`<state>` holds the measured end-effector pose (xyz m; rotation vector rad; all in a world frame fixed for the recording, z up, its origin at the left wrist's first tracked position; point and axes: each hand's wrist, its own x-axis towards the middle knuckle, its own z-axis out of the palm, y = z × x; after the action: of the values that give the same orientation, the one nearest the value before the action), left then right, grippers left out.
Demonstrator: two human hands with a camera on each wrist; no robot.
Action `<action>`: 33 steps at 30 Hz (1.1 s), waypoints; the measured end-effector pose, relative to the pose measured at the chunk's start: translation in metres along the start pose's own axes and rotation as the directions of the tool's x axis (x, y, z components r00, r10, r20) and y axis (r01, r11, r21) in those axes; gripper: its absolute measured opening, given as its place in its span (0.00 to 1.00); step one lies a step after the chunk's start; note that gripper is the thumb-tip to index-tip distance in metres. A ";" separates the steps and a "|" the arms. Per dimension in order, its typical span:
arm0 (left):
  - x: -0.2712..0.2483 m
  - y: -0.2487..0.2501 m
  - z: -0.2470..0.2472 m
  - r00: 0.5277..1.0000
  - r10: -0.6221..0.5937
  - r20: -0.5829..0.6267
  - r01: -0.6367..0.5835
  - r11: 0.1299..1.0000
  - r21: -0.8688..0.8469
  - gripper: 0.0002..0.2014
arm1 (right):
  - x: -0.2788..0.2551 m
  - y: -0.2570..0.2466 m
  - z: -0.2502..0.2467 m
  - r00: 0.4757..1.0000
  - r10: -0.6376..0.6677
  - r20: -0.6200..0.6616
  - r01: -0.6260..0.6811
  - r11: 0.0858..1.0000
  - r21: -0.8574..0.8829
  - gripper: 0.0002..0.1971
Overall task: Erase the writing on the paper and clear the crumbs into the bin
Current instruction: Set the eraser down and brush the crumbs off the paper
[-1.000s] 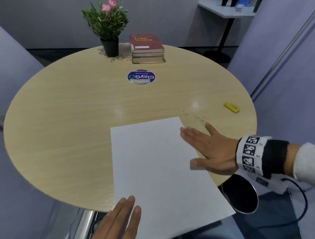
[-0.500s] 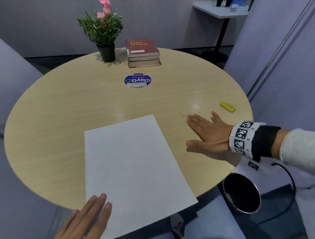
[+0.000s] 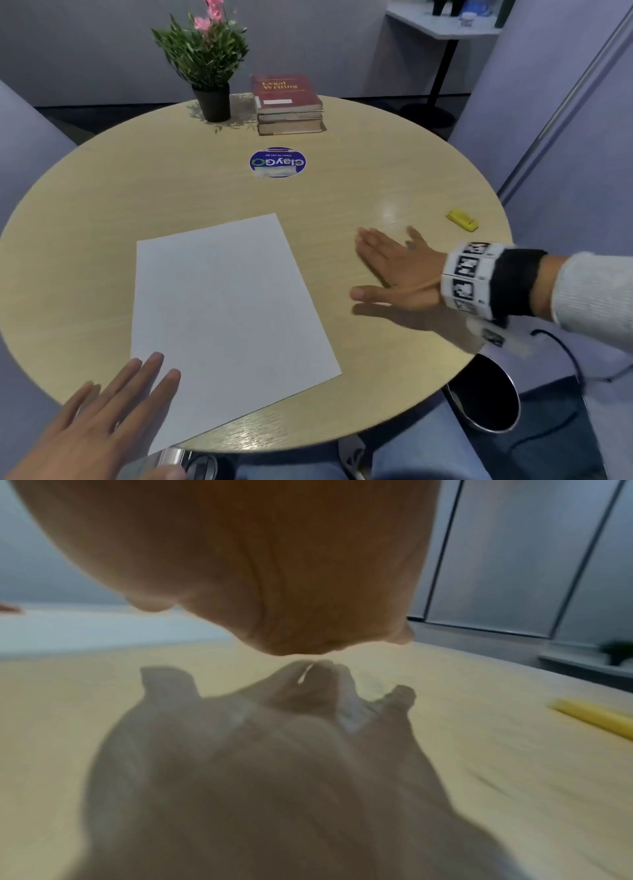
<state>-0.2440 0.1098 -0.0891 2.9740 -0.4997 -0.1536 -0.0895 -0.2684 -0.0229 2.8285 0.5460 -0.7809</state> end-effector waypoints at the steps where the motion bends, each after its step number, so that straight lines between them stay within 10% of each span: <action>1: 0.003 -0.003 0.000 1.000 0.003 0.010 -0.003 1.000 0.000 0.40 | 0.008 -0.018 -0.007 0.998 -0.057 -0.041 0.057 0.998 0.000 0.53; 7: 0.014 -0.009 0.005 0.998 0.038 -0.056 -0.037 0.999 0.023 0.32 | 0.061 -0.084 -0.021 0.982 -0.184 -0.049 0.188 0.979 0.081 0.52; 16: 0.015 -0.013 0.006 0.990 0.085 -0.112 -0.079 0.995 0.054 0.31 | 0.042 0.007 -0.010 0.971 0.232 -0.053 -0.221 0.961 0.165 0.60; 23: 0.030 -0.008 -0.004 0.962 0.146 -0.232 -0.102 0.976 0.192 0.28 | 0.063 -0.076 -0.009 0.986 -0.071 -0.148 0.096 0.981 0.170 0.52; 33: 0.041 -0.004 -0.004 0.965 0.181 -0.189 -0.127 0.956 0.265 0.28 | 0.021 0.025 0.009 0.974 0.218 -0.058 -0.207 0.966 0.157 0.57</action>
<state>-0.2040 0.1002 -0.0890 3.1227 -0.7734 0.2588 -0.0672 -0.2871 -0.0407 2.9976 0.1931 -0.7050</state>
